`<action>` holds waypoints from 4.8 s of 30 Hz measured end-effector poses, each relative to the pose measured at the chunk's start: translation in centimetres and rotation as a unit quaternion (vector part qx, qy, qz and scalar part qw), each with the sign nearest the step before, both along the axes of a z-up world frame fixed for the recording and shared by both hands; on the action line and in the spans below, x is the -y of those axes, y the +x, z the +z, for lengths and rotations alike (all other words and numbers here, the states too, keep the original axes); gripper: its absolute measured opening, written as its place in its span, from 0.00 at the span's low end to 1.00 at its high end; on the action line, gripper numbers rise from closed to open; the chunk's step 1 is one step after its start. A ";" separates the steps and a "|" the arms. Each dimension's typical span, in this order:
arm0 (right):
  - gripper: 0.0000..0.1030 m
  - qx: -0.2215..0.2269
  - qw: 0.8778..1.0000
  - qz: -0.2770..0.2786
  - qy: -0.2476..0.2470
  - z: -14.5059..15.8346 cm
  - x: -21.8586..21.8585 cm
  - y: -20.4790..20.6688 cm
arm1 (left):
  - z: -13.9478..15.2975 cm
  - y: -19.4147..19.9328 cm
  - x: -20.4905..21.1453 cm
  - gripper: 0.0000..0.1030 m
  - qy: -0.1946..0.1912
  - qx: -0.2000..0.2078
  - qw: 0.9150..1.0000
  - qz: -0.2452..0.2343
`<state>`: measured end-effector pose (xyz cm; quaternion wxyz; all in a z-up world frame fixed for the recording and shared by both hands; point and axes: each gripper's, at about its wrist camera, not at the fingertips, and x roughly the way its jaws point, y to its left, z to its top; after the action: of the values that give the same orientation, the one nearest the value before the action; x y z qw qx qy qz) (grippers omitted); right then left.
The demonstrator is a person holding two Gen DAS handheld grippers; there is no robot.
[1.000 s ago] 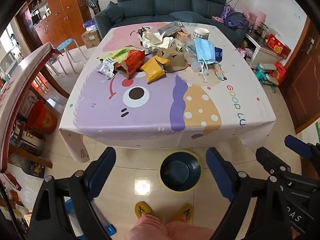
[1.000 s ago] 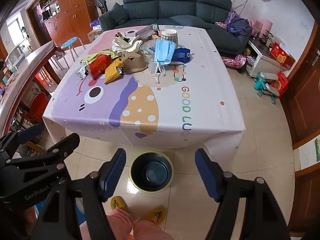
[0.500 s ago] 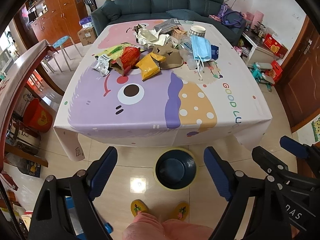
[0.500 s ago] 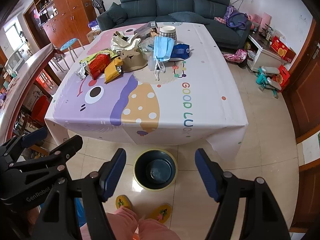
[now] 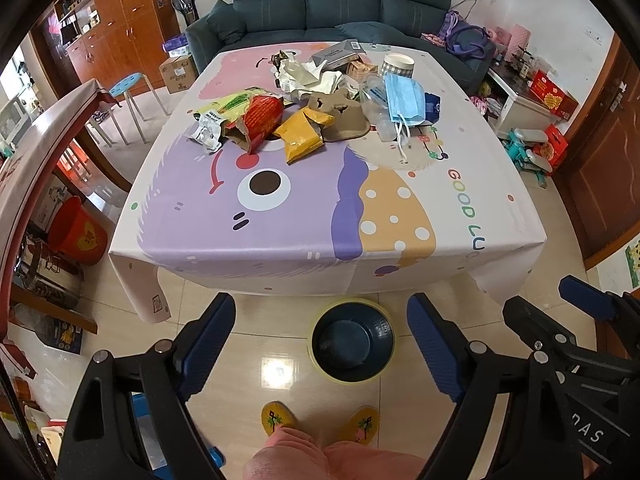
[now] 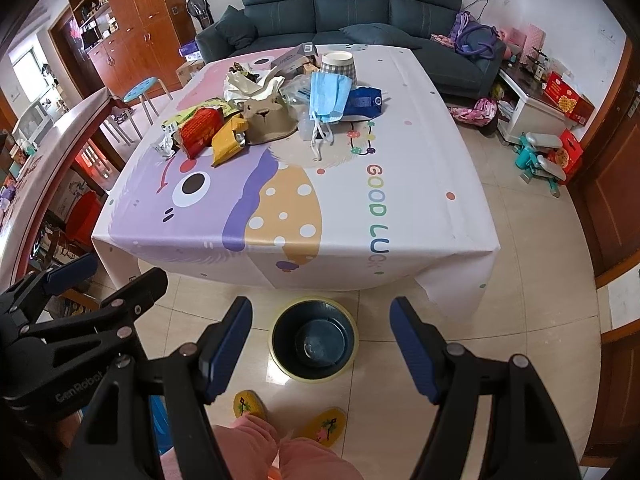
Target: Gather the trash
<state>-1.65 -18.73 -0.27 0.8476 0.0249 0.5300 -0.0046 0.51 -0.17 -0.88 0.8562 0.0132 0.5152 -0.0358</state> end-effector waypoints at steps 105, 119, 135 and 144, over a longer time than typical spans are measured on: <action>0.55 -0.053 0.990 -0.091 0.099 -11.8 -10.7 27.1 | -9.0 33.2 -10.9 0.65 -0.090 -0.192 0.965 -0.152; 0.05 -0.052 0.984 -0.057 0.157 -10.1 -9.6 23.6 | -9.9 34.5 -9.7 0.49 -0.100 -0.233 0.949 -0.185; 0.04 -0.047 0.974 -0.123 0.184 -8.0 -6.9 16.8 | -12.0 32.6 -5.2 0.47 -0.019 -0.242 0.941 -0.238; 0.04 -0.032 0.974 -0.129 0.185 -6.7 -6.6 15.3 | -13.0 31.7 -4.5 0.45 -0.011 -0.227 0.949 -0.219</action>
<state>13.62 -12.16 -6.96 0.8029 0.2494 0.5411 -0.0170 32.23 4.32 -13.84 0.6876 0.1078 0.6802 -0.2302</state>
